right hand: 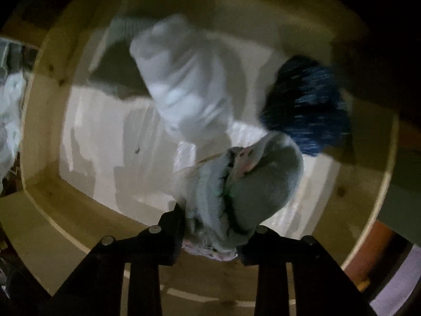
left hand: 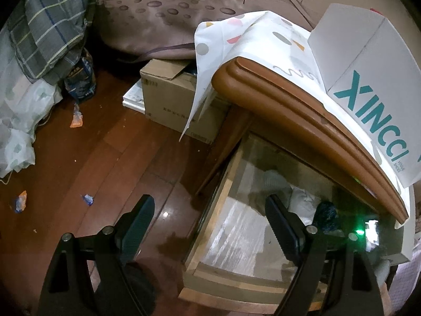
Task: Take underwear out of drawer
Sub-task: 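Grasp the grey pink-patterned sock in the drawer with the right tool, then lift the grey sock out with the right tool while the left tool reaches into the drawer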
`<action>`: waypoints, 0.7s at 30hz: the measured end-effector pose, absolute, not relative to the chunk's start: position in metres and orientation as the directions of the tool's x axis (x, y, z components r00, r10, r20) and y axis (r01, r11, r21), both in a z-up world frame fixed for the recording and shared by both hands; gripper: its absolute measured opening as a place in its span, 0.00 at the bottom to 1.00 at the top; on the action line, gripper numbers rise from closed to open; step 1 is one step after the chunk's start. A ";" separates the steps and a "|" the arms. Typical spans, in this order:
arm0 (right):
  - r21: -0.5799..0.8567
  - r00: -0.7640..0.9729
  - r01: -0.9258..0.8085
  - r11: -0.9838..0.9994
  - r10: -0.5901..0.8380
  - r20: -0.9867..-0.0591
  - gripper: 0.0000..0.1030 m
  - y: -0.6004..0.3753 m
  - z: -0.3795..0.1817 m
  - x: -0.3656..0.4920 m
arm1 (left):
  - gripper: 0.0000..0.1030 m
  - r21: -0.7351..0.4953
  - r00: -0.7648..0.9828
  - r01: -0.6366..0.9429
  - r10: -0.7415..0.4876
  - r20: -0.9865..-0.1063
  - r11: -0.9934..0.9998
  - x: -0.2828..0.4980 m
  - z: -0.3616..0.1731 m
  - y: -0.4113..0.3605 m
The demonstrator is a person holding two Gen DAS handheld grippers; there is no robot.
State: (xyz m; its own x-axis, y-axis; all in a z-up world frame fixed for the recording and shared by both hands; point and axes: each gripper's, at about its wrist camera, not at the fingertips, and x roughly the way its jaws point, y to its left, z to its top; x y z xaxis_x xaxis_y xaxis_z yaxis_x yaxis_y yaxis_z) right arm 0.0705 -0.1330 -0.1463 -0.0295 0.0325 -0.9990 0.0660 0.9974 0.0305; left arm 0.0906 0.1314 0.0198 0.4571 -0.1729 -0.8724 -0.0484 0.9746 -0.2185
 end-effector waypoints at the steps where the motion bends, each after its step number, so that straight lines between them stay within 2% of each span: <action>1: 0.034 0.017 0.078 0.996 0.033 -0.999 0.30 -0.137 -0.138 0.064 | 0.81 -0.214 0.455 -0.048 -0.170 -0.874 0.976 0.091 0.019 0.131; 9: 0.009 0.277 0.135 0.991 -0.029 -0.960 0.30 -0.160 -0.096 0.016 | 0.81 -0.165 0.446 -0.020 -0.139 -0.884 0.986 0.092 0.012 0.111; 16: -0.045 0.526 0.108 0.993 -0.096 -0.845 0.30 -0.181 -0.052 -0.017 | 0.81 -0.085 0.461 0.043 -0.096 -0.882 0.995 0.088 0.007 0.089; 21: -0.076 0.606 0.168 0.983 -0.164 -0.779 0.30 -0.201 -0.030 -0.032 | 0.81 -0.086 0.455 0.093 -0.119 -0.882 0.992 0.086 0.001 0.073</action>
